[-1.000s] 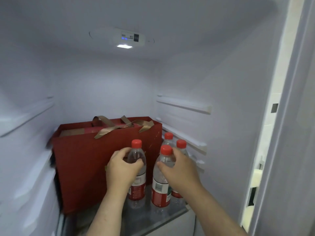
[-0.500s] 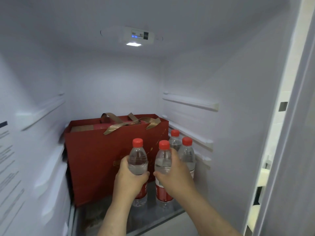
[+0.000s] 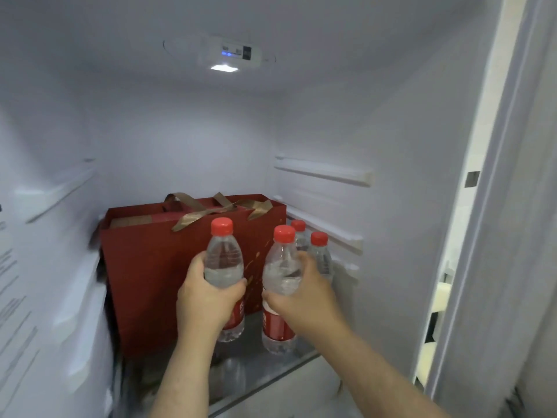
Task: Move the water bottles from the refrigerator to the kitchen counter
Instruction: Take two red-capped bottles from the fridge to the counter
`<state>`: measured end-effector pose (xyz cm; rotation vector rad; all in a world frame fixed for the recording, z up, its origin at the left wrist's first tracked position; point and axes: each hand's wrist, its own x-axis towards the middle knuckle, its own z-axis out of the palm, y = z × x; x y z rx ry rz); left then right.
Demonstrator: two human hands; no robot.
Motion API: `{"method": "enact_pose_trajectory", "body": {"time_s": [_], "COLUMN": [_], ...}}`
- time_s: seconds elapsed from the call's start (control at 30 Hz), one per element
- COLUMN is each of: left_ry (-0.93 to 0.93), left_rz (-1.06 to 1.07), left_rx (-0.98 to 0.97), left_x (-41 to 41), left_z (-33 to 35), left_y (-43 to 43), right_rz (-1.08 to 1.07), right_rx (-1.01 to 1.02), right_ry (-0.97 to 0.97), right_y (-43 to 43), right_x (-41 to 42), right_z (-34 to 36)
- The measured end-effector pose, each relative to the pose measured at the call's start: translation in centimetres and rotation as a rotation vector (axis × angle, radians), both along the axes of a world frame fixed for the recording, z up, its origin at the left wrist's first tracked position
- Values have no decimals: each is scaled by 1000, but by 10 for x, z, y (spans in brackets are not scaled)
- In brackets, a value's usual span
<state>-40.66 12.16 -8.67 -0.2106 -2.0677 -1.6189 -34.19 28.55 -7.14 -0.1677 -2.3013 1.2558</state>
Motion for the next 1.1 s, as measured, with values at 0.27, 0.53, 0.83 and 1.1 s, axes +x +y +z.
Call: {"method": "enact_pose_trajectory", "body": {"time_s": [0.27,0.53,0.83,1.1], "left_ry": [145,230,211,294], "left_rz": [-194,-413,-719,-1057], "left_rx": [-27,-1,45,21], "left_x": [25,111,245,360], "left_z": [48,100,134,149], "left_y": [17,32,96,197], "right_rz": [-4,-39,-158,-398], "right_rx": [3,58,70,136], "right_ry": [150,205,253,331], "right_y": [14,39,96,165], "right_x": [63,190,351,517], "right_z": [66,114,143,163]}}
